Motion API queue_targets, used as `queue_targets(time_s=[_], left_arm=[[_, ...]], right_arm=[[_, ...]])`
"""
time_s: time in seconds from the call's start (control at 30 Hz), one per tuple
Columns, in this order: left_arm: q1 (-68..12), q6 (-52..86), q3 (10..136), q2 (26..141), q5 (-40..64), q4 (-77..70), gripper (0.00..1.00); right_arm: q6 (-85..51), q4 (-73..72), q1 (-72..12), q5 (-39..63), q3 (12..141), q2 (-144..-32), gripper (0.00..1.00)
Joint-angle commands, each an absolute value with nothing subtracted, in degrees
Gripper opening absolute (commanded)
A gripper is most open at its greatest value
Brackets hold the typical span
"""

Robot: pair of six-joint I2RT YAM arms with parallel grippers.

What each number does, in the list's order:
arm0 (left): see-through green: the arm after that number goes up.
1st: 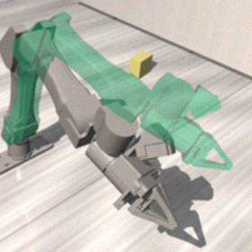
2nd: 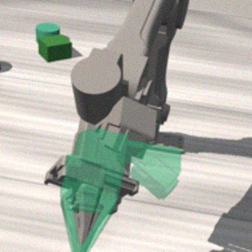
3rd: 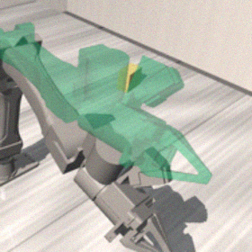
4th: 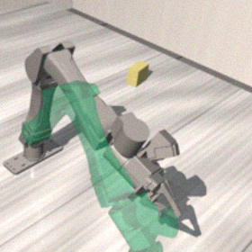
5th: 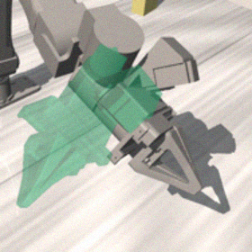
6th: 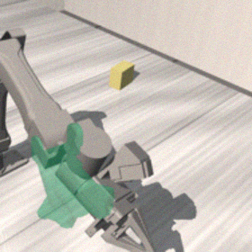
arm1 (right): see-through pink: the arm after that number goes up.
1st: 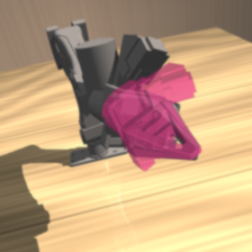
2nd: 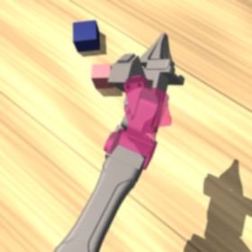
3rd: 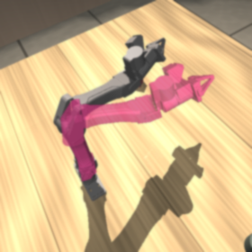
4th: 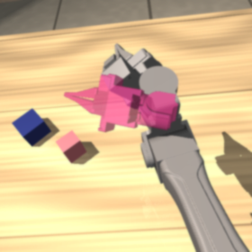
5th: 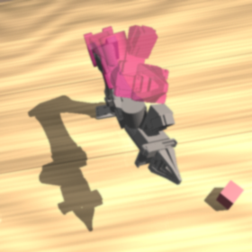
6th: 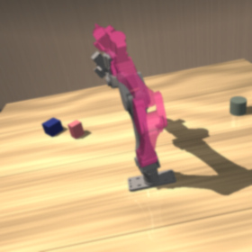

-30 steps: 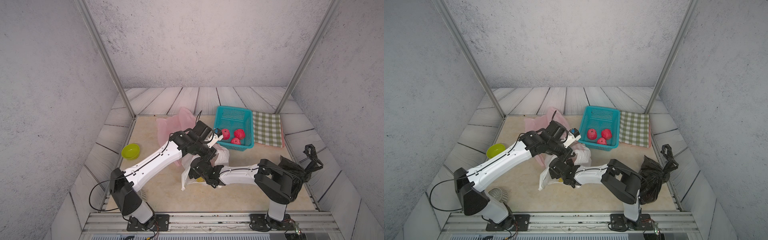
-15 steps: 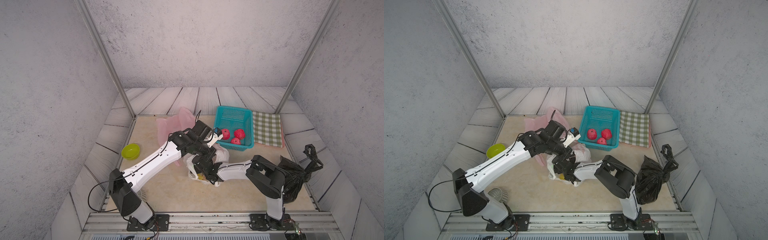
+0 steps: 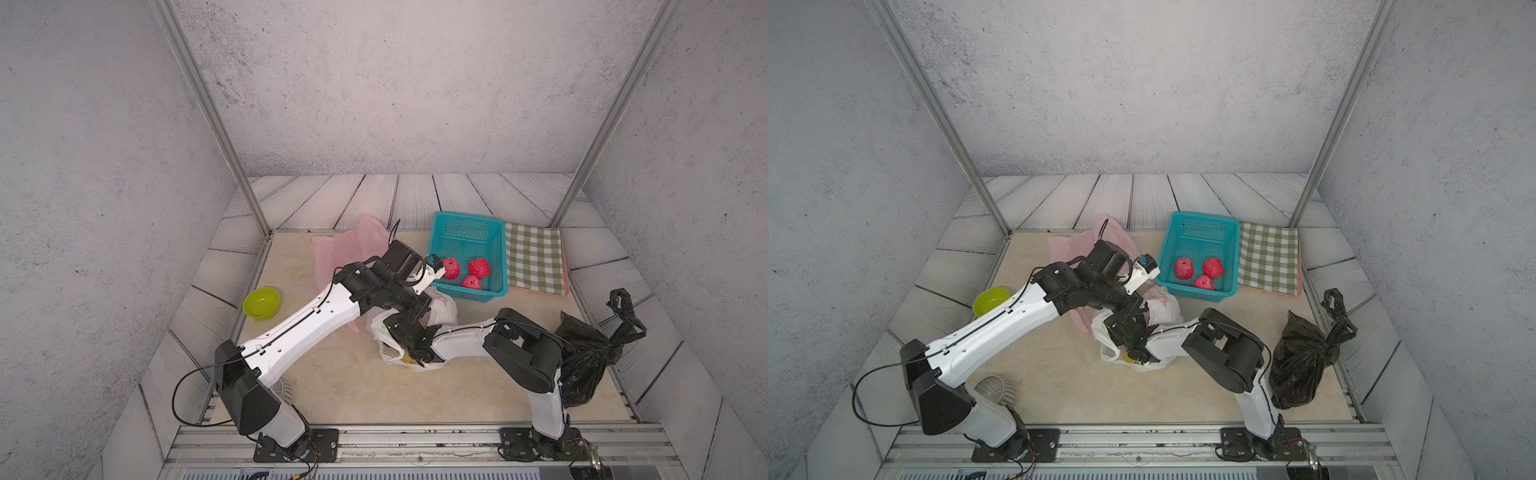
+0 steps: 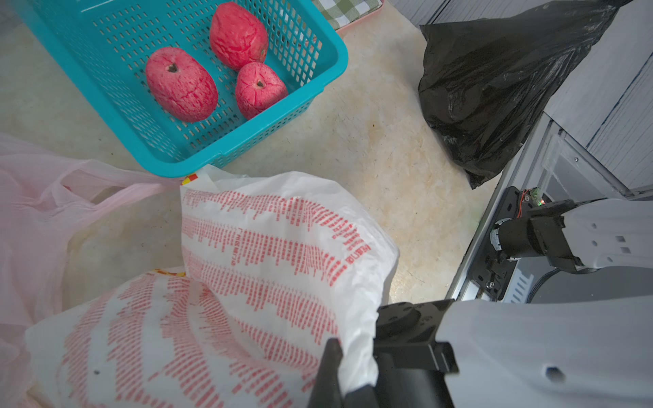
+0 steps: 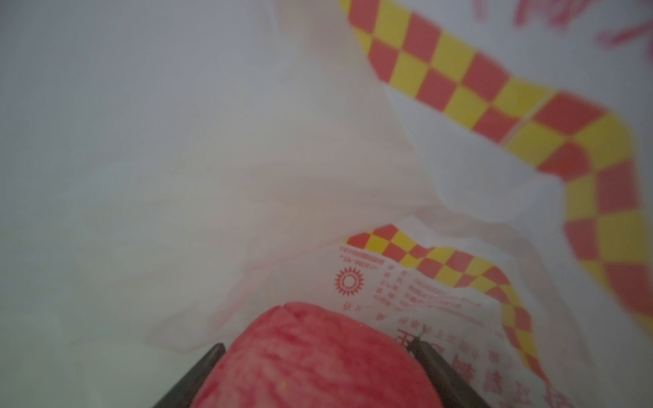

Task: Untie the knot of a plastic bag & take out the apple
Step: Pick up the apple from the plastic bag.

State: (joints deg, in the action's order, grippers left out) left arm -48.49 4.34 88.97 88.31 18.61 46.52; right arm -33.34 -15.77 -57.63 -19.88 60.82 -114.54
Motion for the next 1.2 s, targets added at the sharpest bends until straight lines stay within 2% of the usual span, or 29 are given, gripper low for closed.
queue_targets(time_s=[0.0, 0.1, 0.17, 0.27, 0.7, 1.0, 1.17], left_arm=[[-48.12, 4.21, 88.64, 87.06, 18.24, 46.88, 0.00], [-48.08, 4.10, 88.67, 87.09, 17.94, 47.00, 0.00], [-47.94, 4.12, 88.68, 87.27, 17.68, 47.09, 0.00], [-47.90, 4.04, 88.76, 87.54, 17.20, 47.11, 0.00], [-47.51, 3.91, 88.77, 87.98, 16.09, 47.37, 0.00], [-47.48, 3.95, 88.77, 88.29, 16.00, 47.36, 0.00], [-47.46, 4.00, 88.86, 88.49, 16.26, 47.36, 0.00]], right_arm=[[-32.40, -16.02, -57.33, -17.00, 57.51, -113.46, 0.71], [-31.54, -16.53, -57.37, -15.38, 54.81, -111.34, 0.60], [-31.13, -16.37, -57.37, -14.41, 53.13, -109.72, 0.50], [-31.11, -16.48, -57.56, -12.64, 50.11, -107.07, 0.45], [-32.41, -16.44, -59.71, -7.89, 41.86, -99.15, 0.46], [-30.28, -13.55, -63.15, -0.76, 43.19, -97.06, 0.48], [-28.58, -9.07, -66.41, -2.33, 44.56, -93.04, 0.50]])
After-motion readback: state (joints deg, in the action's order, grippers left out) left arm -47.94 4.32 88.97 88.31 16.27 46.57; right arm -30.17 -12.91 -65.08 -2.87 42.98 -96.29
